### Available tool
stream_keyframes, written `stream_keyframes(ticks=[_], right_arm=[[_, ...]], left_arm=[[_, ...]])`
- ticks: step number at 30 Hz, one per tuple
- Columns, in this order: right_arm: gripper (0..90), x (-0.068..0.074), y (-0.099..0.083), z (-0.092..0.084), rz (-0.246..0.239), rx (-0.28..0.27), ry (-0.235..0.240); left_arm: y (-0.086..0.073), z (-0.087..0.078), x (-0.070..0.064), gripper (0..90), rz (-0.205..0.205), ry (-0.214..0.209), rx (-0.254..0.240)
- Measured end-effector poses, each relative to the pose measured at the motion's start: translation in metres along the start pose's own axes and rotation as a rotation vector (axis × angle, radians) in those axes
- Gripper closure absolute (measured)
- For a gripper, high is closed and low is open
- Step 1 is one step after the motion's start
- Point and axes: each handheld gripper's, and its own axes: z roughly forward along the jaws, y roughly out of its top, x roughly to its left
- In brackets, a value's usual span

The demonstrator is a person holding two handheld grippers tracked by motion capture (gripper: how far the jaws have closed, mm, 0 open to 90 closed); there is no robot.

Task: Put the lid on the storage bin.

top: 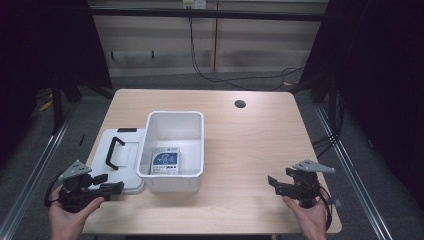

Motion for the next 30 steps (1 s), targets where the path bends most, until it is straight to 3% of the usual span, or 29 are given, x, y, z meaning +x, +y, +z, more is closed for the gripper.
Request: stream_keyframes(ticks=[5, 7, 12, 13, 14, 15, 18, 19, 20, 22, 23, 26, 28, 30], right_arm=[[30.4, 0.005, -0.002, -0.002, -0.041, -0.016, 0.008], [29.9, 0.01, -0.003, -0.006, -0.071, -0.069, -0.012], [32.3, 0.012, -0.004, -0.008, -0.066, -0.087, 0.015], [33.9, 0.016, -0.006, -0.011, -0.053, -0.124, 0.004], [33.9, 0.016, -0.006, -0.011, -0.053, -0.124, 0.004], [25.3, 0.021, -0.008, -0.015, -0.013, -0.182, -0.084], [29.3, 0.022, -0.007, -0.016, -0.009, -0.187, -0.061], [28.8, 0.024, -0.007, -0.015, -0.025, -0.176, -0.065], [28.8, 0.024, -0.007, -0.015, -0.024, -0.172, -0.062], [29.4, 0.024, -0.006, -0.014, -0.024, -0.165, -0.058], [29.4, 0.024, -0.007, -0.014, -0.018, -0.156, -0.053], [29.2, 0.024, -0.006, -0.014, -0.005, -0.146, -0.041], [28.6, 0.025, -0.006, -0.014, -0.013, -0.143, -0.041], [28.2, 0.025, -0.006, -0.014, -0.012, -0.14, -0.04]], left_arm=[[-0.001, 0.001, -0.001, 34.4, -0.019, 0.026, 0.001], [-0.001, 0.002, -0.002, 34.4, -0.027, 0.034, 0.007], [0.0, 0.002, -0.003, 37.1, -0.044, 0.049, -0.005], [0.002, 0.0, -0.001, 40.8, -0.086, 0.032, -0.017], [0.002, 0.0, -0.001, 42.0, -0.086, 0.032, -0.017], [0.005, -0.002, 0.002, 46.1, -0.118, 0.005, -0.032], [0.007, -0.002, 0.003, 47.4, -0.144, -0.024, -0.036], [0.01, -0.004, 0.004, 48.7, -0.182, -0.09, -0.026], [0.012, -0.005, 0.004, 48.8, -0.196, -0.115, -0.026], [0.014, -0.004, 0.003, 50.3, -0.184, -0.107, -0.014], [0.016, -0.004, 0.002, 50.5, -0.163, -0.069, 0.003], [0.02, -0.005, 0.004, 49.7, -0.169, -0.083, 0.009], [0.025, -0.01, 0.008, 46.9, -0.155, -0.045, 0.005], [0.028, -0.011, 0.01, 46.7, -0.167, -0.049, 0.009]])
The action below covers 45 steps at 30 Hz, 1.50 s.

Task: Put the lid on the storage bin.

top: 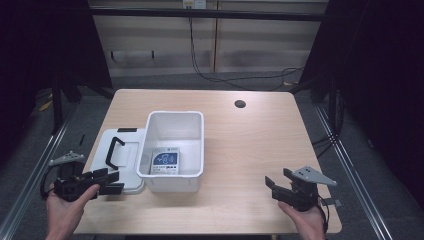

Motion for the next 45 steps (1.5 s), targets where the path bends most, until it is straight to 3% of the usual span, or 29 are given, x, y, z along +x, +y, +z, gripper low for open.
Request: stream_keyframes(ticks=[2, 7, 13, 15, 18, 19, 25, 26, 29, 32, 33, 39, 45], right_arm=[[28.0, 0.001, 0.001, 0.001, 0.007, -0.002, 0.016], [26.8, 0.003, 0.001, 0.001, -0.003, 0.001, 0.027], [25.4, 0.003, 0.001, 0.001, -0.007, -0.001, 0.02], [25.4, 0.003, 0.001, 0.001, -0.013, -0.002, 0.017], [24.9, 0.004, 0.001, 0.0, -0.018, -0.001, 0.021], [24.9, 0.004, 0.001, 0.0, -0.018, 0.0, 0.022], [24.9, 0.003, 0.001, 0.001, -0.015, 0.006, 0.016], [24.9, 0.003, 0.001, 0.001, -0.015, 0.006, 0.016], [24.9, 0.004, 0.002, 0.001, -0.02, 0.01, 0.017], [24.9, 0.004, 0.001, 0.002, -0.022, 0.015, 0.02], [24.9, 0.004, 0.001, 0.002, -0.022, 0.015, 0.02], [24.9, 0.005, 0.001, 0.004, -0.037, 0.035, 0.022], [24.8, 0.005, 0.001, 0.004, -0.039, 0.046, 0.023]], left_arm=[[0.004, -0.002, 0.001, 46.8, -0.011, -0.004, 0.011], [0.019, 0.001, 0.004, 47.6, 0.006, 0.019, 0.049], [0.029, 0.006, 0.004, 41.5, 0.021, 0.059, 0.094], [0.033, 0.006, 0.005, 41.3, 0.015, 0.05, 0.113], [0.04, 0.006, 0.007, 40.0, 0.009, 0.061, 0.138], [0.043, 0.005, 0.007, 40.1, -0.011, 0.077, 0.128], [0.054, 0.01, 0.01, 45.7, -0.029, 0.122, 0.159], [0.057, 0.012, 0.011, 45.7, -0.02, 0.13, 0.191], [0.068, 0.014, 0.015, 47.1, -0.022, 0.165, 0.217], [0.075, 0.015, 0.018, 58.4, -0.035, 0.195, 0.236], [0.078, 0.017, 0.019, 58.4, -0.025, 0.207, 0.25], [0.086, 0.029, 0.024, 54.0, -0.021, 0.2, 0.32], [0.092, 0.032, 0.032, 54.4, -0.016, 0.198, 0.327]])
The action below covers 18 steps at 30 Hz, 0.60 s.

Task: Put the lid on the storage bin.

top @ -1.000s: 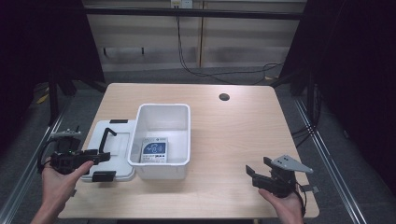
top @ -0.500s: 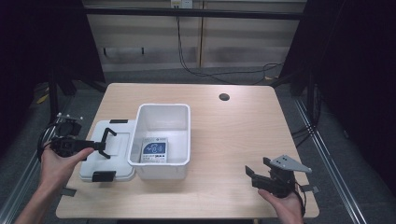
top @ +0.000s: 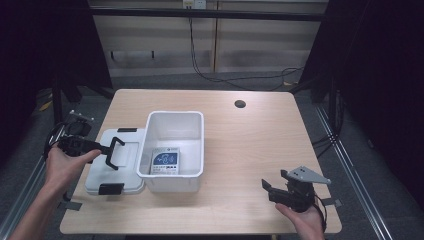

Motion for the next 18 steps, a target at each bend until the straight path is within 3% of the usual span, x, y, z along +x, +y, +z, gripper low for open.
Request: stream_keyframes(ticks=[2, 5, 7, 11, 13, 16, 18], right_arm=[[24.8, 0.0, 0.0, 0.001, 0.0, 0.004, 0.002], [24.8, 0.001, 0.0, 0.001, 0.0, 0.009, 0.004], [24.8, 0.001, 0.0, 0.001, -0.005, 0.011, 0.004], [24.8, 0.001, 0.0, 0.002, -0.007, 0.012, 0.006], [24.9, 0.001, 0.0, 0.002, -0.008, 0.013, 0.008], [25.0, 0.001, 0.0, 0.002, -0.011, 0.021, 0.004], [25.0, 0.001, 0.0, 0.003, -0.014, 0.027, 0.005]], left_arm=[[0.004, 0.002, 0.003, 52.7, -0.004, 0.012, 0.034], [0.007, 0.003, 0.005, 47.9, 0.001, 0.006, 0.045], [0.012, 0.004, 0.009, 46.9, -0.027, -0.035, 0.027], [0.017, 0.007, 0.014, 52.3, -0.033, -0.028, 0.044], [0.019, 0.012, 0.014, 56.3, -0.032, -0.019, 0.08], [0.021, 0.021, 0.015, 58.0, -0.038, 0.017, 0.11], [0.021, 0.024, 0.016, 56.4, -0.039, 0.019, 0.127]])
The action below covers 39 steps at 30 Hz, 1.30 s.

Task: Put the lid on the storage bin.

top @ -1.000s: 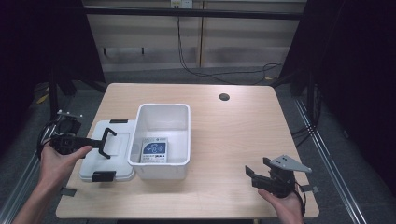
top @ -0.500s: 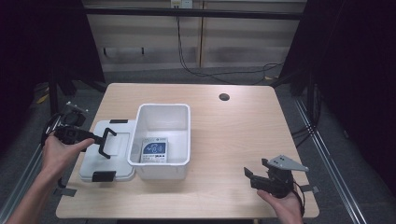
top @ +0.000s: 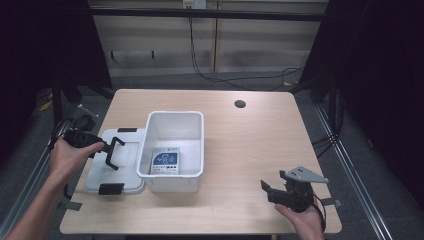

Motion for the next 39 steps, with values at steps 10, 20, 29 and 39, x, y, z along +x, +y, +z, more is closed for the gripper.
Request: stream_keyframes(ticks=[10, 20, 29, 39], right_arm=[[25.4, 0.001, 0.0, 0.002, -0.004, 0.016, 0.0], [25.4, 0.001, 0.0, 0.003, -0.001, 0.023, 0.0], [25.4, 0.001, -0.001, 0.003, -0.006, 0.025, 0.004], [25.4, 0.002, -0.001, 0.004, -0.01, 0.036, 0.019]], left_arm=[[0.01, 0.016, 0.004, 60.7, -0.04, 0.045, 0.041], [0.024, 0.03, -0.009, 69.2, -0.082, 0.095, 0.12], [0.029, 0.039, -0.015, 73.2, -0.102, 0.135, 0.147], [0.033, 0.045, -0.015, 80.3, -0.163, 0.145, 0.169]])
